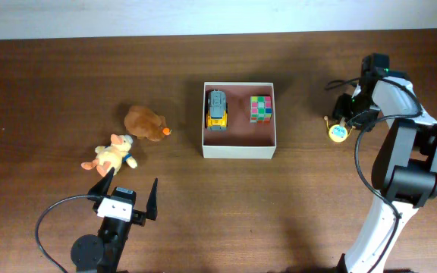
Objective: Pack container
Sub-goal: 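Lower right gripper and grasp the rattle's wooden handle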
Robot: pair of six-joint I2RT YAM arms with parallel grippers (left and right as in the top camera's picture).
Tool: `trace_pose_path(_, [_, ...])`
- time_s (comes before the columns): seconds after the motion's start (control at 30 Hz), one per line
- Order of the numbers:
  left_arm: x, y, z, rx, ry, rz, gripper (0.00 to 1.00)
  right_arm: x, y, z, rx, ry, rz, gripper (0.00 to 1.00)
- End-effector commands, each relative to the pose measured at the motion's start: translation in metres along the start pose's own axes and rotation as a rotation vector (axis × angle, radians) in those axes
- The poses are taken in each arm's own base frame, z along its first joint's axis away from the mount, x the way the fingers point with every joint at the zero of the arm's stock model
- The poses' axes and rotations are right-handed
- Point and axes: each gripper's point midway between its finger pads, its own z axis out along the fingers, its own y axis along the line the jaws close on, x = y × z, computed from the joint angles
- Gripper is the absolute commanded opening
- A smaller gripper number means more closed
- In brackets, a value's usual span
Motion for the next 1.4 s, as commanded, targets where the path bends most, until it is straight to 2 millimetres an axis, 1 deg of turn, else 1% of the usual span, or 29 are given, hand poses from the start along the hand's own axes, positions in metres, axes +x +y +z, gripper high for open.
trace_pose_path(0.0, [0.002, -0.001, 0.0, 0.005, 0.0, 0.009, 0.99, 0.005, 0.003, 0.011, -0.012, 0.024, -0.007, 0.57])
trace_pose_path(0.07, [0.002, -0.001, 0.0, 0.006, 0.001, 0.008, 0.99, 0.004, 0.003, 0.011, -0.013, 0.019, -0.007, 0.51])
trace_pose_path(0.3, [0.002, -0.001, 0.0, 0.006, 0.001, 0.008, 0.99, 0.002, 0.003, 0.012, -0.013, 0.013, -0.008, 0.39])
trace_pose_path(0.43, [0.002, -0.001, 0.0, 0.006, 0.001, 0.008, 0.99, 0.001, -0.005, 0.012, 0.034, 0.002, -0.008, 0.39])
trace_pose_path(0.57, [0.002, -0.001, 0.0, 0.006, 0.001, 0.008, 0.99, -0.003, -0.011, 0.011, 0.07, -0.013, -0.053, 0.4])
trace_pose_path(0.63, [0.002, -0.001, 0.0, 0.006, 0.001, 0.008, 0.99, -0.005, -0.011, 0.011, 0.069, -0.021, -0.072, 0.41])
trace_pose_path(0.67, [0.002, -0.001, 0.0, 0.006, 0.001, 0.008, 0.99, -0.006, -0.011, 0.011, 0.069, -0.024, -0.075, 0.44])
trace_pose_path(0.87, [0.002, -0.001, 0.0, 0.006, 0.001, 0.008, 0.99, -0.013, -0.008, 0.011, 0.06, -0.053, -0.086, 0.43])
trace_pose_path(1.0, [0.002, -0.001, 0.0, 0.006, 0.001, 0.008, 0.99, -0.012, -0.005, 0.011, 0.049, -0.051, -0.089, 0.3])
trace_pose_path(1.13, [0.002, -0.001, 0.0, 0.006, 0.001, 0.008, 0.99, -0.011, 0.001, 0.011, 0.044, -0.051, -0.1, 0.27])
trace_pose_path(1.37, [0.002, -0.001, 0.0, 0.006, 0.001, 0.008, 0.99, -0.002, 0.027, 0.012, 0.009, -0.034, -0.125, 0.23])
